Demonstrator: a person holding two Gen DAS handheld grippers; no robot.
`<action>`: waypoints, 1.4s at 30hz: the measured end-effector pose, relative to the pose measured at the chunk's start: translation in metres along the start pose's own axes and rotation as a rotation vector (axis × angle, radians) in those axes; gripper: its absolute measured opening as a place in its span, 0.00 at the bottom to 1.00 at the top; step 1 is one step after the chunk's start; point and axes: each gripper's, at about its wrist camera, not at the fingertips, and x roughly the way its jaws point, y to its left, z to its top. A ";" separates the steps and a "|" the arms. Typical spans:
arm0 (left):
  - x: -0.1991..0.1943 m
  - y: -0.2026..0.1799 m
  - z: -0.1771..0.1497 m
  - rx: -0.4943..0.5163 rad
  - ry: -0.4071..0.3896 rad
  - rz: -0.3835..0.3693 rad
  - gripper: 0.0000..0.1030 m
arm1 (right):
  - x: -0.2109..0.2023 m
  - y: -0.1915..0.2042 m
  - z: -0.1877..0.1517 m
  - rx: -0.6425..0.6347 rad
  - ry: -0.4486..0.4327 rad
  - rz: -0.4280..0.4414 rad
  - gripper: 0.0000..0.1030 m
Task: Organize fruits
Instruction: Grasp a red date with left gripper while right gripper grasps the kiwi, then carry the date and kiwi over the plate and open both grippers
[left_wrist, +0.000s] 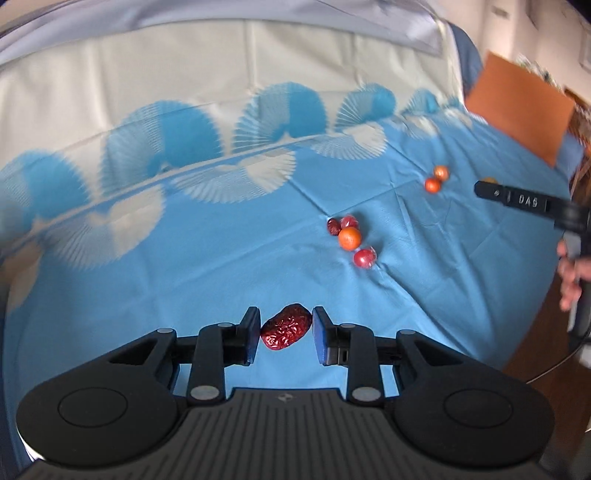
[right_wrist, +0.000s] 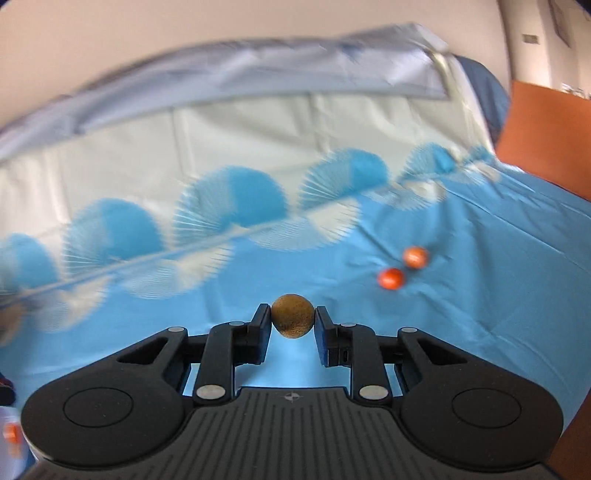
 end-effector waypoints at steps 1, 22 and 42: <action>-0.017 0.002 -0.007 -0.016 -0.005 0.013 0.32 | -0.014 0.013 0.001 -0.015 -0.010 0.023 0.26; -0.235 0.052 -0.157 -0.318 -0.060 0.267 0.32 | -0.223 0.216 -0.091 -0.345 0.147 0.509 0.26; -0.269 0.071 -0.197 -0.399 -0.117 0.263 0.32 | -0.267 0.255 -0.106 -0.497 0.106 0.525 0.26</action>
